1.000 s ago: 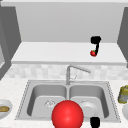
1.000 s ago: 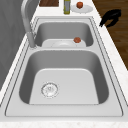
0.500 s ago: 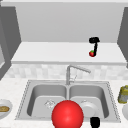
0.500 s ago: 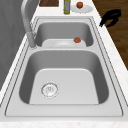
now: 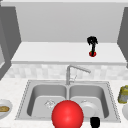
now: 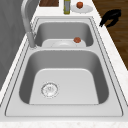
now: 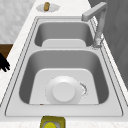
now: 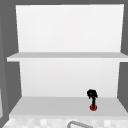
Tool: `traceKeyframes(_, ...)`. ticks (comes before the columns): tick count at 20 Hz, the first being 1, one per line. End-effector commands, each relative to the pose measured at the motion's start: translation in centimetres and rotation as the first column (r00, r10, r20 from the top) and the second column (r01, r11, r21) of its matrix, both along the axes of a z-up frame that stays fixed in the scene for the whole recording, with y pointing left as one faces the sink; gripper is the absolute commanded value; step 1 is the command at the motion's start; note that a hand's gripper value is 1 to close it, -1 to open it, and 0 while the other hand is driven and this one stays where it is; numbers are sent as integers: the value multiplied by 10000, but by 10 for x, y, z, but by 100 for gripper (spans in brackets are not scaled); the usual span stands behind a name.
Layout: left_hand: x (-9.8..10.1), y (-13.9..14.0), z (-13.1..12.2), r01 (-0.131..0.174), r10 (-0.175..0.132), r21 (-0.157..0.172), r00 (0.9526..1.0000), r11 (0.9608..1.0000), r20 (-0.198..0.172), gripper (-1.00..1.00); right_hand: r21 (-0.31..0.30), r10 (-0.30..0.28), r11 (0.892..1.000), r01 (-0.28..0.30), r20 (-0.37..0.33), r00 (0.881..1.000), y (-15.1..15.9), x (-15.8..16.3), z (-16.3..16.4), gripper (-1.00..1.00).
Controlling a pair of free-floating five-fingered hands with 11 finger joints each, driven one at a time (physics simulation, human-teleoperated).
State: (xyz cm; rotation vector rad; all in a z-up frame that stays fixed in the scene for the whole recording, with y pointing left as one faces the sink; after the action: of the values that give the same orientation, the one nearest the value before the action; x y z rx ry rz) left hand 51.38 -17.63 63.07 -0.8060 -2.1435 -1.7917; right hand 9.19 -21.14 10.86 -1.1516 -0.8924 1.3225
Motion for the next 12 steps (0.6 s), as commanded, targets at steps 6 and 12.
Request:
traceKeyframes(6,3,2,-20,97,-76,116,9848,9999,-1733,-100,0,0,10000,0,0,10000,0,0,0,0)
traceKeyframes(12,20,1,-47,190,-174,53,9760,9998,-2172,-100,0,0,10000,0,0,10000,0,0,0,0)
